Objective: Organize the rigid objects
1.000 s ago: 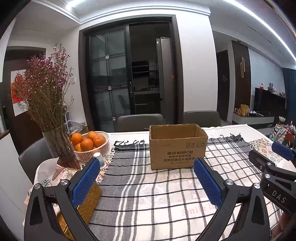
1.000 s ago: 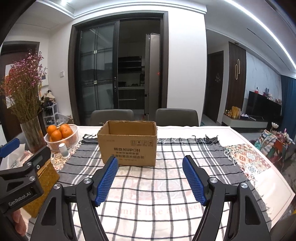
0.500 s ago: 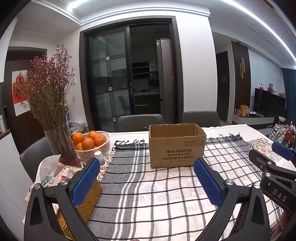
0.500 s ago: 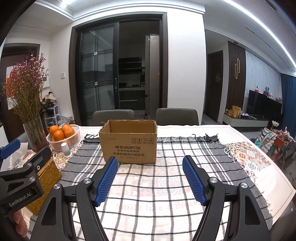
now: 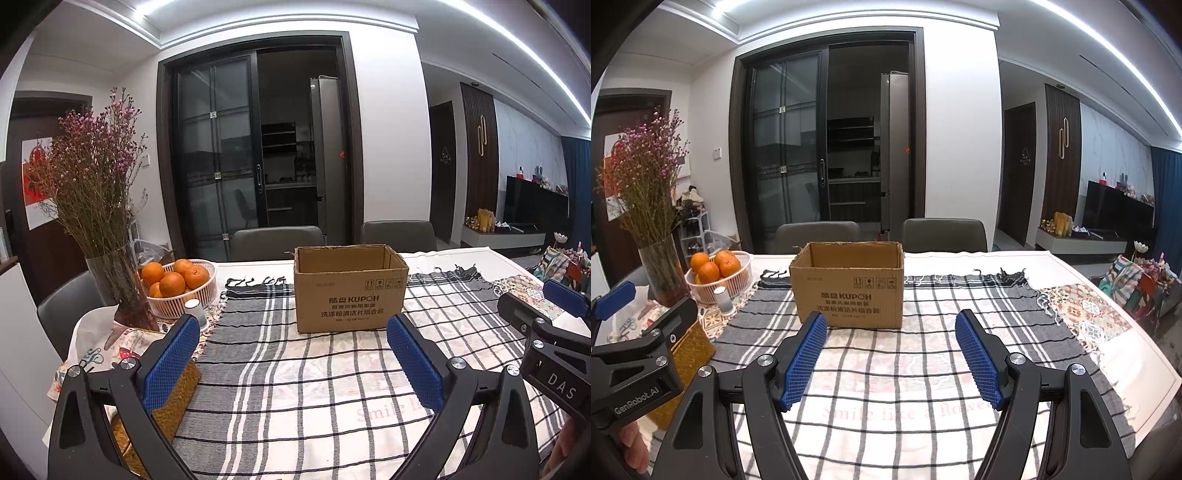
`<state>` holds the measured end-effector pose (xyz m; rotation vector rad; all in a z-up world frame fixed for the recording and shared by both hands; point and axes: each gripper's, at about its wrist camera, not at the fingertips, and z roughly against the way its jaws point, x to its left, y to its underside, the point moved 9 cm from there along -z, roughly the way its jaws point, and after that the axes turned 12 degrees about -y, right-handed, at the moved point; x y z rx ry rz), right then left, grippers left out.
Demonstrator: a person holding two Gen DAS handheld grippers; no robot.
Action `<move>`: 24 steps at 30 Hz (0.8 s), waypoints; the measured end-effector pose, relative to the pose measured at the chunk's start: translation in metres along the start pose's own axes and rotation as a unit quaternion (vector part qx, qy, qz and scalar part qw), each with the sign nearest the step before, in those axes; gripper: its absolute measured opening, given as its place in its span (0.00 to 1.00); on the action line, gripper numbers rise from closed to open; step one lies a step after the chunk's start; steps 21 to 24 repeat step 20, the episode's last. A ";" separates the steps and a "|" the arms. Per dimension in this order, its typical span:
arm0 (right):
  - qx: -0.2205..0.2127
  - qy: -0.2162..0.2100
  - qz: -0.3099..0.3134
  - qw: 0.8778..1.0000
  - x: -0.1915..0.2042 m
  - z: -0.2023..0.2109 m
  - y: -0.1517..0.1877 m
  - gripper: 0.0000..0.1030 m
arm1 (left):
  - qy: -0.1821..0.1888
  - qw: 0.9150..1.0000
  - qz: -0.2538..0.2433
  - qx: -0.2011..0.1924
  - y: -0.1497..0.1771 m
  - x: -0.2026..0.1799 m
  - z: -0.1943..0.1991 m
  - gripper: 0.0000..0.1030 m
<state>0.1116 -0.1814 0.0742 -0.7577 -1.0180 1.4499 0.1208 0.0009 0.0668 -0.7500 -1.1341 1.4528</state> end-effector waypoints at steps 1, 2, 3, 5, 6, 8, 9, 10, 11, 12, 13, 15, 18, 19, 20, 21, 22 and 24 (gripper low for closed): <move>0.000 0.000 0.000 1.000 0.000 0.000 -0.001 0.71 | 0.000 1.000 0.000 0.000 0.000 0.000 0.000 1.00; 0.000 -0.001 0.000 1.000 0.000 0.001 -0.001 0.71 | 0.000 1.000 0.001 -0.001 0.000 0.000 0.000 1.00; 0.000 -0.001 0.000 1.000 0.000 0.001 0.000 0.71 | 0.000 1.000 0.000 0.000 0.000 0.000 0.000 1.00; 0.000 -0.001 0.000 1.000 0.000 0.000 -0.001 0.71 | -0.001 1.000 0.000 0.000 0.000 0.000 0.000 1.00; 0.000 -0.001 0.001 1.000 0.000 0.001 0.000 0.71 | -0.001 1.000 0.000 0.000 0.001 0.000 0.001 1.00; 0.000 0.000 0.001 1.000 -0.001 0.001 -0.001 0.71 | 0.000 1.000 0.002 0.001 0.001 0.000 0.001 1.00; 0.000 -0.001 0.000 1.000 -0.001 0.001 -0.001 0.71 | 0.001 1.000 0.002 0.001 0.001 0.000 0.002 1.00; 0.000 -0.002 0.000 1.000 0.000 0.001 -0.001 0.71 | 0.001 1.000 0.002 0.001 0.001 -0.001 0.002 1.00; 0.000 -0.002 0.000 1.000 0.000 0.001 -0.001 0.71 | 0.001 1.000 0.003 0.001 0.001 0.000 0.002 1.00; 0.000 -0.002 0.000 1.000 0.000 0.001 -0.001 0.71 | 0.001 1.000 0.003 0.001 0.001 0.000 0.002 1.00; 0.000 -0.002 -0.001 1.000 0.000 0.001 -0.001 0.71 | 0.001 1.000 0.004 0.001 0.001 0.000 0.002 1.00; 0.000 -0.002 -0.001 1.000 -0.001 0.001 -0.001 0.71 | 0.003 1.000 0.004 0.002 0.002 0.000 0.002 1.00; 0.001 -0.003 0.000 1.000 0.000 0.002 -0.001 0.71 | 0.003 1.000 0.005 0.001 0.002 0.001 0.002 1.00; 0.001 -0.003 -0.001 1.000 0.001 0.001 -0.001 0.71 | 0.003 1.000 0.005 0.002 0.002 0.000 0.002 1.00; 0.001 -0.003 0.000 1.000 0.001 0.001 -0.001 0.71 | 0.002 1.000 0.005 0.002 0.002 0.000 0.002 1.00; 0.001 -0.003 0.000 1.000 0.001 0.001 -0.001 0.71 | 0.002 1.000 0.005 0.002 0.002 0.000 0.002 1.00; 0.001 -0.003 0.000 1.000 0.001 0.001 -0.001 0.71 | 0.002 1.000 0.005 0.002 0.002 0.000 0.002 1.00; 0.001 -0.003 0.000 1.000 0.001 0.001 -0.001 0.71 | 0.002 1.000 0.005 0.002 0.002 0.000 0.002 1.00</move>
